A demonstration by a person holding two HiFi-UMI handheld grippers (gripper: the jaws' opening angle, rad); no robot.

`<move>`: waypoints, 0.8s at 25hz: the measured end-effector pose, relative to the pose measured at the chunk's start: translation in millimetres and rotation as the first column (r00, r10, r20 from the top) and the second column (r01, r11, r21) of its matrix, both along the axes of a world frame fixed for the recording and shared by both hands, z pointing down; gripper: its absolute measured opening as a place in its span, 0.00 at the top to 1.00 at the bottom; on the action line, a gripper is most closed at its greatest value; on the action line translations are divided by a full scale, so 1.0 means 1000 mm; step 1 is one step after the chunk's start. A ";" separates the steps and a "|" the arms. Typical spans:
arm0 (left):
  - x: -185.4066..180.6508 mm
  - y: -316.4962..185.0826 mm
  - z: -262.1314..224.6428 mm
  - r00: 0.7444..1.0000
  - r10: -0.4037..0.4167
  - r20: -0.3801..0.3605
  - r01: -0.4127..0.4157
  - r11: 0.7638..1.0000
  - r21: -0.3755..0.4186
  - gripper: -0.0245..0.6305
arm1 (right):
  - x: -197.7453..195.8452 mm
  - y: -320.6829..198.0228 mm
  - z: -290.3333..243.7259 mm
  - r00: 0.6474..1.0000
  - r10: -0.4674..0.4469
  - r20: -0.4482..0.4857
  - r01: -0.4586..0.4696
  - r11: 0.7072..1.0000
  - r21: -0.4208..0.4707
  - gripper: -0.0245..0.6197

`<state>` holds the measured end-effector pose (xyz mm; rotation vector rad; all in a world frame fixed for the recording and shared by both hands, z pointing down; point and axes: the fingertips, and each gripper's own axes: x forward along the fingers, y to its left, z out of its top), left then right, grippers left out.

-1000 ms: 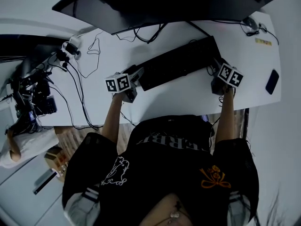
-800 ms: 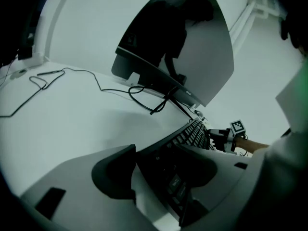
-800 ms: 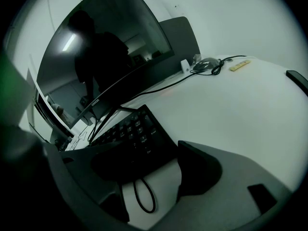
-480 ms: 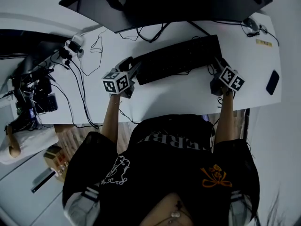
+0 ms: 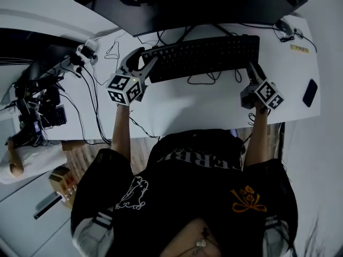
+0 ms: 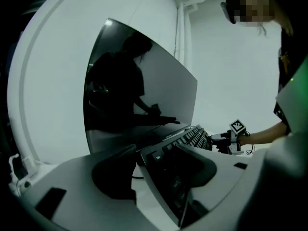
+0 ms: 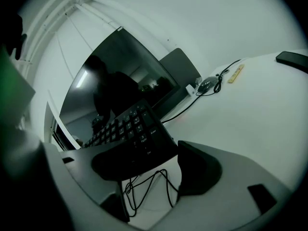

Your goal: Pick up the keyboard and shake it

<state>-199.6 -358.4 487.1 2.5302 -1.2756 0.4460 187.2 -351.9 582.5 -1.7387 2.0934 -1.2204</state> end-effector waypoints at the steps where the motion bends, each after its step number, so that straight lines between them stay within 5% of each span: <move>1: 0.002 0.000 -0.008 1.000 0.008 0.014 -0.008 1.000 0.027 0.57 | 0.000 0.001 -0.003 1.000 0.002 0.012 -0.002 1.000 0.015 0.49; 13: 0.021 0.023 -0.083 0.989 0.070 0.134 -0.106 0.954 0.281 0.57 | -0.001 0.019 -0.023 0.989 -0.004 0.149 -0.011 0.995 0.097 0.49; 20: 0.018 0.035 -0.089 0.975 0.079 0.208 -0.140 0.946 0.292 0.57 | -0.005 0.028 -0.031 0.986 -0.062 0.155 0.036 0.985 0.166 0.50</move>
